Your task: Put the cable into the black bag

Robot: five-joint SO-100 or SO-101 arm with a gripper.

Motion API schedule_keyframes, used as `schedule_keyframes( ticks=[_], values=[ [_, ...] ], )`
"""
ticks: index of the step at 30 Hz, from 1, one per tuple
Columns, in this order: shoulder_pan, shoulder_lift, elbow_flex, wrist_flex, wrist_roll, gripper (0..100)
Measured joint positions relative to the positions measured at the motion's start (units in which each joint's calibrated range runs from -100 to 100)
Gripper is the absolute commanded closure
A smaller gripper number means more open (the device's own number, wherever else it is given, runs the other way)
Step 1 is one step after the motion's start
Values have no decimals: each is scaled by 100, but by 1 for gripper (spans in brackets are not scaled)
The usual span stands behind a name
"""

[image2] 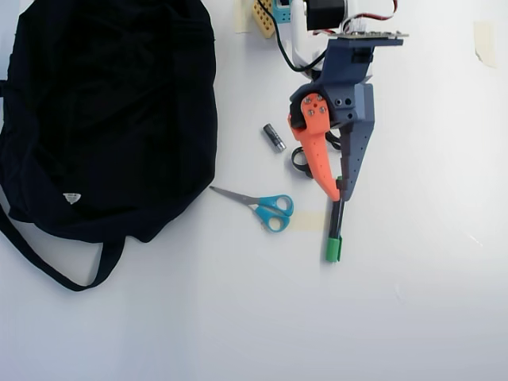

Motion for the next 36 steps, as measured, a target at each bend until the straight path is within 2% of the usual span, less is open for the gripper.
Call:
schedule_keyframes(
  ticks=[7, 24, 28, 36],
  values=[
    [118, 166, -31, -386, 0, 98],
    [272, 174, 212, -309, -10, 98],
    [140, 133, 228, 275, 10, 98],
    [-7, -672, 220, 2688, 10, 98]
  ],
)
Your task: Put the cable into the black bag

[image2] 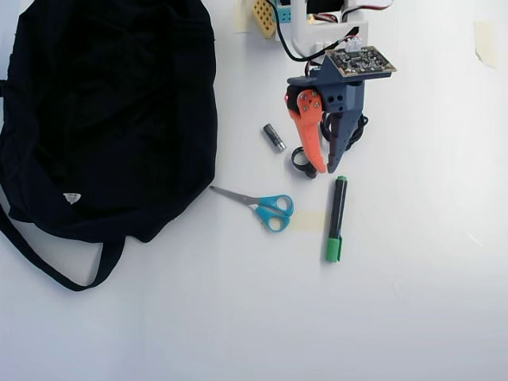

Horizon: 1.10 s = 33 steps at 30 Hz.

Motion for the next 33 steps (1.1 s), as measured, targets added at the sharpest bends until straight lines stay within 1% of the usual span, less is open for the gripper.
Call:
schedule_keyframes(
  ticks=[12, 18, 23, 28, 33],
  values=[
    [0, -772, 0, 3444, 44, 98],
    [-66, -1071, -8, 4268, 93, 98],
    [-22, -1088, -8, 4903, 669, 98],
    [-51, -1088, -8, 5041, 1045, 98],
    [-59, -1088, -8, 5195, 1719, 98]
  ],
)
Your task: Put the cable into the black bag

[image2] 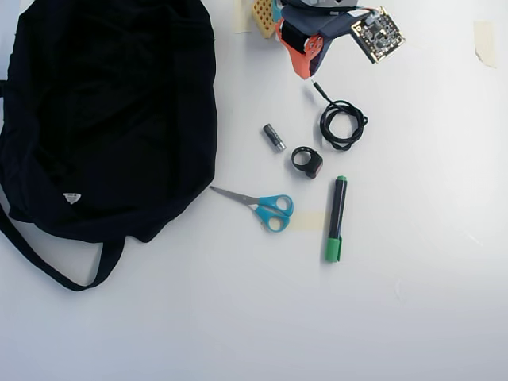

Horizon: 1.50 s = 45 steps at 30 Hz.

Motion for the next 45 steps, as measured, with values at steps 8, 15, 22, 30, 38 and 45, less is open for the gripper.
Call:
schedule_keyframes(
  ticks=[8, 15, 22, 30, 38, 45],
  values=[
    [-272, 0, 0, 17, 386, 98],
    [-742, 0, 0, 17, -132, 98],
    [-1249, 0, 0, -129, -796, 98],
    [-1492, 0, 566, -833, -1426, 92],
    [-1565, 0, 1313, -1228, -1871, 74],
    [-1565, 573, 1454, -1580, -2076, 72]
  ],
)
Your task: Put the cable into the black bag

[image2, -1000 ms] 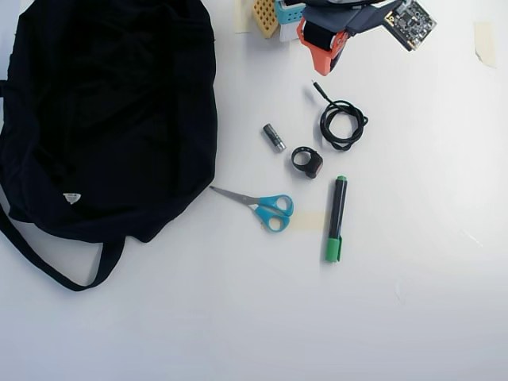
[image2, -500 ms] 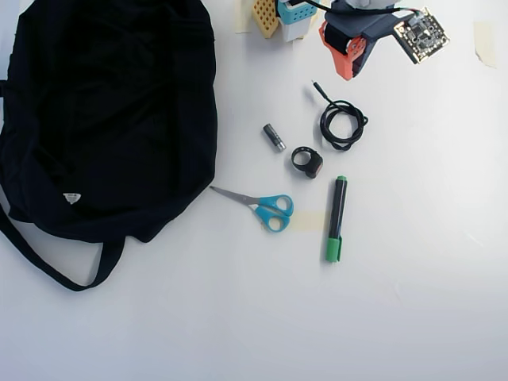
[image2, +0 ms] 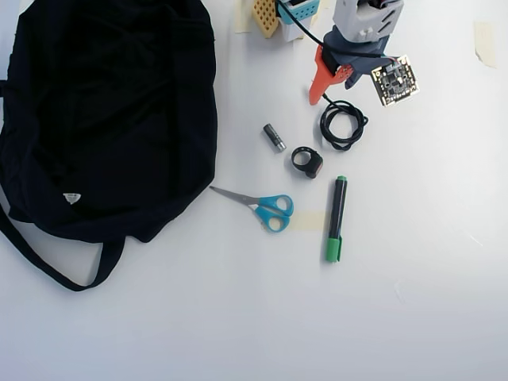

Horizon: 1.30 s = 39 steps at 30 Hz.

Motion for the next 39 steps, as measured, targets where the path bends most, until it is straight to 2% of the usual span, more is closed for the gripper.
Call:
schedule_keyframes(
  ticks=[9, 21, 39],
  values=[
    [0, 913, 0, -979, -264, 72],
    [0, 1652, 24, -1632, -327, 72],
    [88, 1694, 1258, -3195, -322, 72]
  ],
)
